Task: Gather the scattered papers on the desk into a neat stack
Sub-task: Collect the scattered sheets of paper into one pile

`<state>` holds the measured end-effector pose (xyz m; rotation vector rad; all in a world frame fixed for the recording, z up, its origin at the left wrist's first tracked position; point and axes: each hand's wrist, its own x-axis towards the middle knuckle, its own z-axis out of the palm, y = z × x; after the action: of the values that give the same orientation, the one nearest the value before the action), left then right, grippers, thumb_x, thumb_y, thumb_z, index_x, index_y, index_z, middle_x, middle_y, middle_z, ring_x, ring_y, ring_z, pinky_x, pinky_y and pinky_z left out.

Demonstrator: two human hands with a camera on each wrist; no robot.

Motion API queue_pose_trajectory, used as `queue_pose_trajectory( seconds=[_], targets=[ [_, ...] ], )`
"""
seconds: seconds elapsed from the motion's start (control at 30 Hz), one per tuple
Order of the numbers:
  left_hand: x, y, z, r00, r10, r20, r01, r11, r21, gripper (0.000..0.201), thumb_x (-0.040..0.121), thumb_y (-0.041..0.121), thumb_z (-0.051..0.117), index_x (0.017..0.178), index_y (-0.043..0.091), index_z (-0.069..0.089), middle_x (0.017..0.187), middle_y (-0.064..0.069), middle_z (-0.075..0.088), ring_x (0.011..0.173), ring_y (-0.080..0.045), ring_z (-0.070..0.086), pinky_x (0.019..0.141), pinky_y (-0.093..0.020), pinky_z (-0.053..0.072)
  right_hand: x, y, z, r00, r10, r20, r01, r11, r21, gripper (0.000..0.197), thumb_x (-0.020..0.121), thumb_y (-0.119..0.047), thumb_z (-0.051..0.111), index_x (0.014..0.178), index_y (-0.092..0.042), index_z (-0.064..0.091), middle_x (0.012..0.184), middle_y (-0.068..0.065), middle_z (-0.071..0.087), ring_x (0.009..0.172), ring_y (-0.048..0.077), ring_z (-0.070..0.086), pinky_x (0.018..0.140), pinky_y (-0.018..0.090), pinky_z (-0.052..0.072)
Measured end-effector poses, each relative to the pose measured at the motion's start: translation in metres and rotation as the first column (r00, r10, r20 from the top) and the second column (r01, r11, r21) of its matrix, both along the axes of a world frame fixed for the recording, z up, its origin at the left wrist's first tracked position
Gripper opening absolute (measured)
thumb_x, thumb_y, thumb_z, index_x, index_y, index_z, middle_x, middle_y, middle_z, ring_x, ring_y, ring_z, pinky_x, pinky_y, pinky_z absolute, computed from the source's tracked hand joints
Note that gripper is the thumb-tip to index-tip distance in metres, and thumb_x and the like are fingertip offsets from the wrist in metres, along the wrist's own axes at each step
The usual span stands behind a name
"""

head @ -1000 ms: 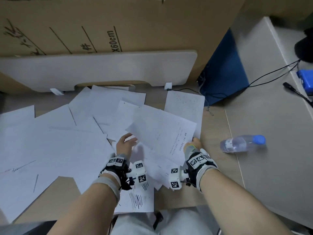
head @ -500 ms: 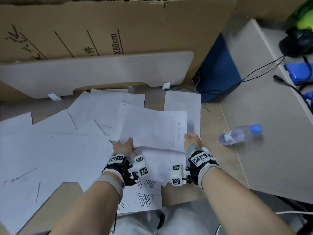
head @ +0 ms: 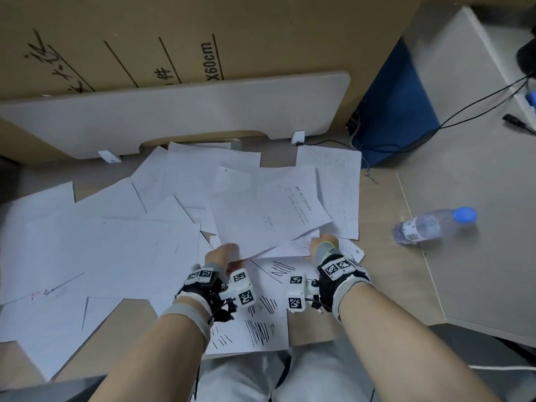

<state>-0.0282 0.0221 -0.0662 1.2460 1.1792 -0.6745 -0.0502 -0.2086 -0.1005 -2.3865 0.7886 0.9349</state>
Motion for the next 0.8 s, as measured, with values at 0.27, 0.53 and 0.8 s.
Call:
queue_pose_trajectory(
  seconds=[0.27,0.53,0.8],
  targets=[
    [-0.012,-0.006,0.004,0.949,-0.314,0.042,0.317,0.943,-0.100,0.033,0.089,0.016,0.066,0.115,-0.004,0.061,0.091,-0.010,0.064,0.076,-0.029,0.074,0.056,-0.027,0.056,0.020,0.035,0.035,0.537,-0.798,-0.274,0.785,0.354,0.508,0.012,0.087,0.004,0.047,0.086,-0.003,0.056,0.076,0.014,0.052,0.066,0.022,0.052,0.065,0.032,0.048],
    [-0.015,-0.021,-0.015,0.792,-0.610,0.006,0.605,0.783,-0.144,0.041,0.079,0.043,0.074,0.100,0.009,0.070,0.086,-0.001,0.079,0.093,-0.025,0.073,0.104,-0.042,0.043,0.025,0.032,0.032,0.706,-0.680,-0.199,0.669,0.546,0.505,0.038,0.079,-0.037,0.066,0.106,-0.011,0.059,0.095,0.006,0.062,0.089,0.028,0.063,0.086,0.042,0.055],
    [0.009,-0.010,-0.012,0.967,-0.215,0.139,0.210,0.977,0.045,0.063,0.085,0.031,0.075,0.135,0.003,0.050,0.106,-0.015,0.065,0.096,-0.031,0.065,0.069,-0.031,0.058,0.014,-0.002,0.022,0.872,-0.485,-0.065,0.474,0.803,0.362,0.009,0.094,-0.015,0.053,0.094,-0.019,0.045,0.091,0.004,0.049,0.090,0.021,0.045,0.092,0.034,0.047]
  ],
)
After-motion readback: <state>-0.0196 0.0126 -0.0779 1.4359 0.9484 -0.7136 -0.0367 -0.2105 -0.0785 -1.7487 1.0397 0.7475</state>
